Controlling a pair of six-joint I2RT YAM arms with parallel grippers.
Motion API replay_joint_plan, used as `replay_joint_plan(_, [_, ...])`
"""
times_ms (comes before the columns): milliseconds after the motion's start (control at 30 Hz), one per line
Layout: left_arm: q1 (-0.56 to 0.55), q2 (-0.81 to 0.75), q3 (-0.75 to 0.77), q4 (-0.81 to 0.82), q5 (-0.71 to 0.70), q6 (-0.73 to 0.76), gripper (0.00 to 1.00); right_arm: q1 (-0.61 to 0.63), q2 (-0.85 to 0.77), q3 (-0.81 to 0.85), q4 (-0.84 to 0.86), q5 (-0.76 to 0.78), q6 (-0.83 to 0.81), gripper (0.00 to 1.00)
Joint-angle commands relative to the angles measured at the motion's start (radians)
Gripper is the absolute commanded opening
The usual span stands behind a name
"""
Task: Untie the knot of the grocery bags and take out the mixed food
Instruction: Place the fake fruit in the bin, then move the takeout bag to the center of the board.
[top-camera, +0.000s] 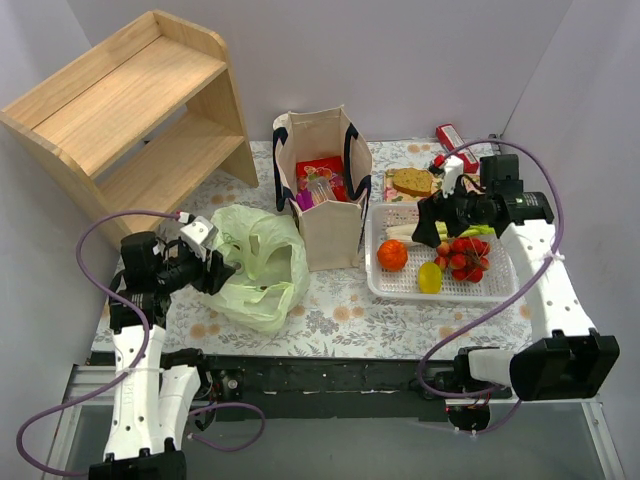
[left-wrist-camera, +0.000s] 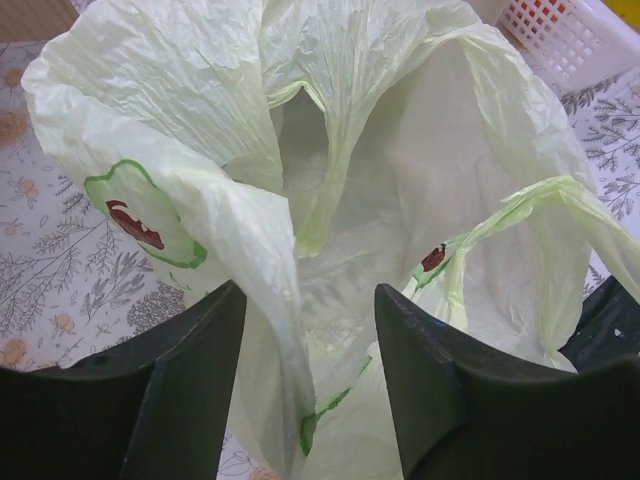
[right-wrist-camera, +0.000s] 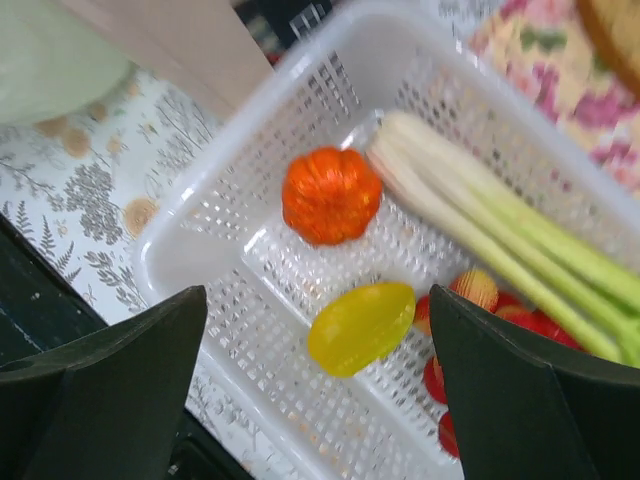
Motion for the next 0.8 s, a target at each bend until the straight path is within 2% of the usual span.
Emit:
replay_joint_plan(0, [0.002,0.008,0.044,-0.009,-0.047,0.004,0.55,0.036,-0.060,0.101,0.148,-0.222,-0.129,0.98])
replay_joint_plan(67, [0.002,0.017,0.042,0.008,-0.077,0.007,0.57,0.123,-0.060,0.134,0.182,-0.227,-0.214,0.98])
replay_joint_plan(100, [0.002,0.025,0.041,0.036,-0.089,0.009,0.58,0.169,-0.056,0.157,0.200,-0.177,-0.259,0.98])
replay_joint_plan(133, [0.004,0.031,0.038,0.053,-0.100,0.006,0.59,0.265,-0.051,0.167,0.204,-0.135,-0.296,0.98])
replay_joint_plan(200, [0.002,0.047,0.032,0.102,-0.091,0.004,0.59,0.345,-0.022,0.185,0.207,-0.034,-0.379,0.98])
replay_joint_plan(233, [0.002,0.074,0.030,0.116,-0.066,0.004,0.55,0.402,-0.008,0.210,0.207,-0.014,-0.390,0.98])
replay_joint_plan(300, [0.002,0.106,0.039,0.136,-0.037,0.009,0.48,0.439,0.041,0.240,0.211,0.012,-0.395,0.98])
replay_joint_plan(433, [0.002,0.163,0.065,0.136,0.001,0.019,0.22,0.540,0.157,0.402,0.169,0.046,-0.425,0.98])
replay_joint_plan(467, [0.002,0.165,0.065,0.138,0.014,0.025,0.09,0.559,0.183,0.438,0.159,0.054,-0.439,0.98])
replay_joint_plan(500, [0.002,0.165,0.064,0.146,0.015,0.027,0.03,0.571,0.231,0.469,0.155,0.059,-0.460,0.98])
replay_joint_plan(533, [0.002,0.163,0.062,0.152,0.015,0.021,0.00,0.596,0.251,0.493,0.156,0.063,-0.501,0.98])
replay_joint_plan(633, [0.002,0.172,0.107,0.152,0.020,0.019,0.00,0.634,0.328,0.523,0.161,0.085,-0.601,0.98])
replay_joint_plan(767, [0.002,0.214,0.264,0.094,-0.023,0.058,0.00,0.671,0.459,0.556,0.135,0.209,-0.565,0.97])
